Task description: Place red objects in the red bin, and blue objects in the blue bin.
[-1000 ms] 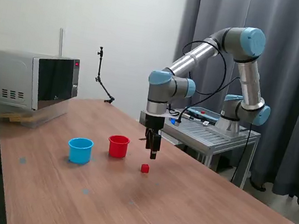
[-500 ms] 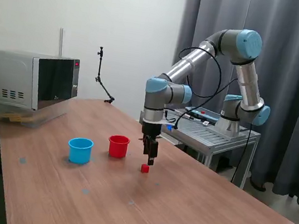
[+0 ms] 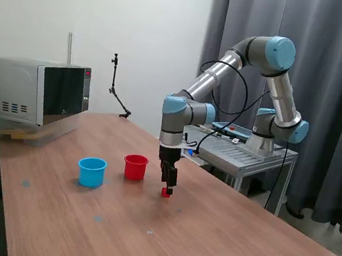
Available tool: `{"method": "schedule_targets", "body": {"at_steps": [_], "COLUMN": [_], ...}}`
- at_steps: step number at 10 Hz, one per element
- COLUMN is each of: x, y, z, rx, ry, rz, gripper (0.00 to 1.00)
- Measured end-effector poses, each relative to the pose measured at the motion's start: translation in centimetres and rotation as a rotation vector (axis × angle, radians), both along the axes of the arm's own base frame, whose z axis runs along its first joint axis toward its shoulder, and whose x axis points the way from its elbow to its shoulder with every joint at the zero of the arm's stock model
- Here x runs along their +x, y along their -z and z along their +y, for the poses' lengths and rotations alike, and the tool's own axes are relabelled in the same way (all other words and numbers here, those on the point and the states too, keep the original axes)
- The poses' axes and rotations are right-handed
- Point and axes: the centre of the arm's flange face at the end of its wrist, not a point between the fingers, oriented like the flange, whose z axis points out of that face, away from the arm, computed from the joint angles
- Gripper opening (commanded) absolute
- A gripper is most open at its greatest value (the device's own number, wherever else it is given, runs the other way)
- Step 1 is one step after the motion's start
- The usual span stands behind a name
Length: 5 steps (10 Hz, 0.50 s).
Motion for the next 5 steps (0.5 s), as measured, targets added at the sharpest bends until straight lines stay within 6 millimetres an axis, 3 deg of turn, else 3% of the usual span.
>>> {"method": "schedule_targets", "body": {"at_steps": [5], "x": [-0.11], "y": [0.75], "z": [0.34], "rx": [0.002], "ry": [0.002], "rz": [0.020], "gripper": [1.00]}}
